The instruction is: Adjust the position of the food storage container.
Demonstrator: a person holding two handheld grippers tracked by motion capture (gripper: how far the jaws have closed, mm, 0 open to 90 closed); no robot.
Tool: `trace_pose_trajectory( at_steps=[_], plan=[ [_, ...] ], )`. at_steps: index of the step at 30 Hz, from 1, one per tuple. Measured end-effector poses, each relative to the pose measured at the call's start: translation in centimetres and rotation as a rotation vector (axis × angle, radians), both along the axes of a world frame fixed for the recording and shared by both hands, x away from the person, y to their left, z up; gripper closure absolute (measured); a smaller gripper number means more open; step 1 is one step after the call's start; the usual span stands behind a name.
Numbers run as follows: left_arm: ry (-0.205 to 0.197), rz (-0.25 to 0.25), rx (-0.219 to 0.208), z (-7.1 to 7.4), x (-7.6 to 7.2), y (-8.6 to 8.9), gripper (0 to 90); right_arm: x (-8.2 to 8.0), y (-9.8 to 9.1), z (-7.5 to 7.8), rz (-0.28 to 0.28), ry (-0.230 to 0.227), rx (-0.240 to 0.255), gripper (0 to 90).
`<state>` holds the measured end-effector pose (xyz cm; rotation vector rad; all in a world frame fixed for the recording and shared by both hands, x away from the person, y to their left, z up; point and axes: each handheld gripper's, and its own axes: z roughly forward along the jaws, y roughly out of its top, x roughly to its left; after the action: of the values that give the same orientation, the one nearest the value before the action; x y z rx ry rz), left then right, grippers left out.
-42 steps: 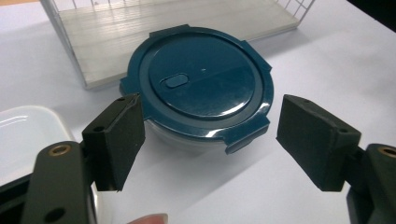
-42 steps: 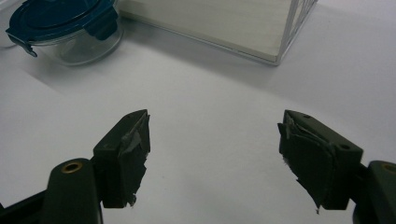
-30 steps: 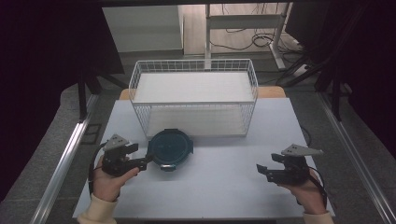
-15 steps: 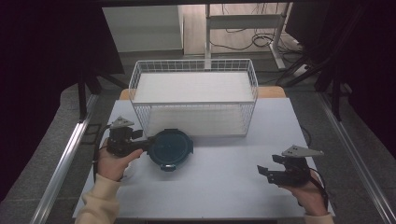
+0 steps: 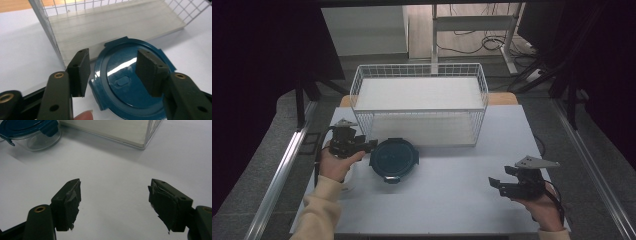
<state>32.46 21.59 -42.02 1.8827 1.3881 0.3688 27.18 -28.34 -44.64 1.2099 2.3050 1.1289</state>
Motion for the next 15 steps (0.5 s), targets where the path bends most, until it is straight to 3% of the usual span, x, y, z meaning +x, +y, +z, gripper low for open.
trace_pose_trajectory(
  at_steps=[4, 6, 8, 13, 15],
  plan=[
    [0.019, 0.011, 0.013, -0.6, 0.9, 0.2, 53.9, 0.1, 0.0, -0.2, 0.000, 0.003, -0.007, 25.8],
    [0.032, 0.031, 0.024, -1.2, 1.7, 0.2, 64.7, 0.1, 0.1, -0.4, 0.002, 0.008, -0.014, 25.8],
    [0.036, 0.024, 0.028, -1.5, 2.0, 0.1, 67.4, 0.2, 0.1, -0.5, 0.003, 0.009, -0.017, 25.8],
    [0.063, 0.017, 0.031, -2.3, 3.0, 0.2, 86.9, 0.2, 0.2, -0.5, 0.004, 0.011, -0.024, 25.7],
    [0.070, 0.022, 0.040, -2.5, 3.2, 0.3, 88.3, 0.2, 0.2, -0.6, 0.003, 0.013, -0.025, 25.7]
  ],
)
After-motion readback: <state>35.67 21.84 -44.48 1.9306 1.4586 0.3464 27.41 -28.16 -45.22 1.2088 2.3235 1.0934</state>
